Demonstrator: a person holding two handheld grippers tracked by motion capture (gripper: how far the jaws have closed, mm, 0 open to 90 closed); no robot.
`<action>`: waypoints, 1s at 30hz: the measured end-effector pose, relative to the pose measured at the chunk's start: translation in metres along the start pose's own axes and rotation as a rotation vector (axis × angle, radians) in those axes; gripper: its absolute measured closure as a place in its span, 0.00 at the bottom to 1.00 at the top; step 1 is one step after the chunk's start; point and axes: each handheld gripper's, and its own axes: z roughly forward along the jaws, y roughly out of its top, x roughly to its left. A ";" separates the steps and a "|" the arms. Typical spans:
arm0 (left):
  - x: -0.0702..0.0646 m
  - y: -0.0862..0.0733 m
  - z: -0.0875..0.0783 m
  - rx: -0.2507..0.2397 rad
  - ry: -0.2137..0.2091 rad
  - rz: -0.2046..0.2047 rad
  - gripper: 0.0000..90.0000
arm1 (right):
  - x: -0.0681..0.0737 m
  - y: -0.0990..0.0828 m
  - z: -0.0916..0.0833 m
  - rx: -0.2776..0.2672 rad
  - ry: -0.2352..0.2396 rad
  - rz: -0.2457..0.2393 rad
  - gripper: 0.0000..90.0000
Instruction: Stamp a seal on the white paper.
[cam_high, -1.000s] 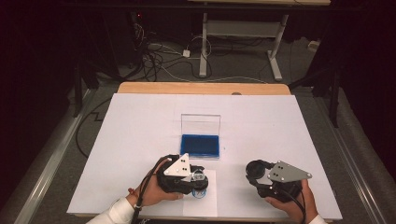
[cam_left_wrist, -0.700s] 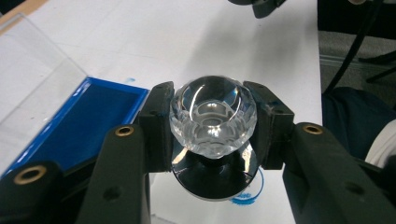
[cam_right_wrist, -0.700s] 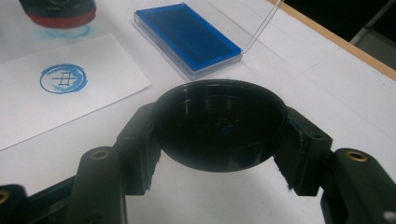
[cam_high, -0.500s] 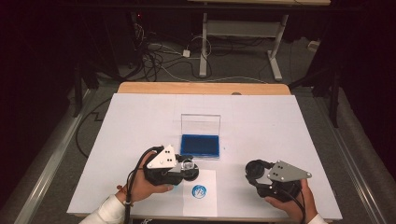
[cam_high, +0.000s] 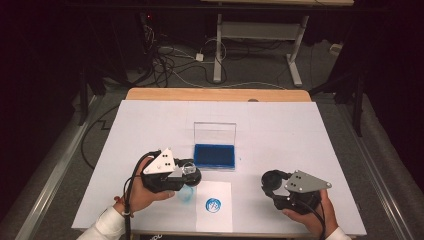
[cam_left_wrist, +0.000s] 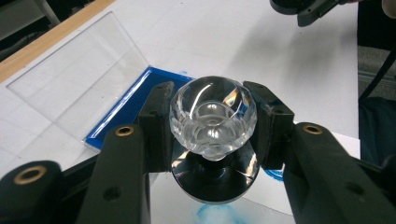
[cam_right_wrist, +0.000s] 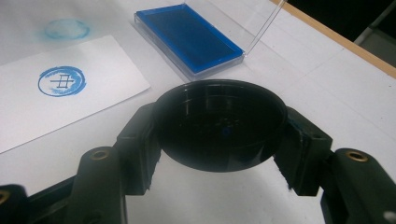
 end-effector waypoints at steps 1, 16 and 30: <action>0.001 -0.001 -0.001 -0.001 0.003 -0.001 0.60 | 0.000 0.000 0.000 0.000 0.000 -0.001 0.43; 0.009 -0.008 -0.016 -0.014 0.047 -0.031 0.60 | 0.001 0.004 0.006 -0.001 0.013 -0.011 0.43; 0.014 -0.008 -0.025 -0.026 0.075 -0.041 0.60 | 0.003 0.003 0.008 0.003 0.026 -0.018 0.43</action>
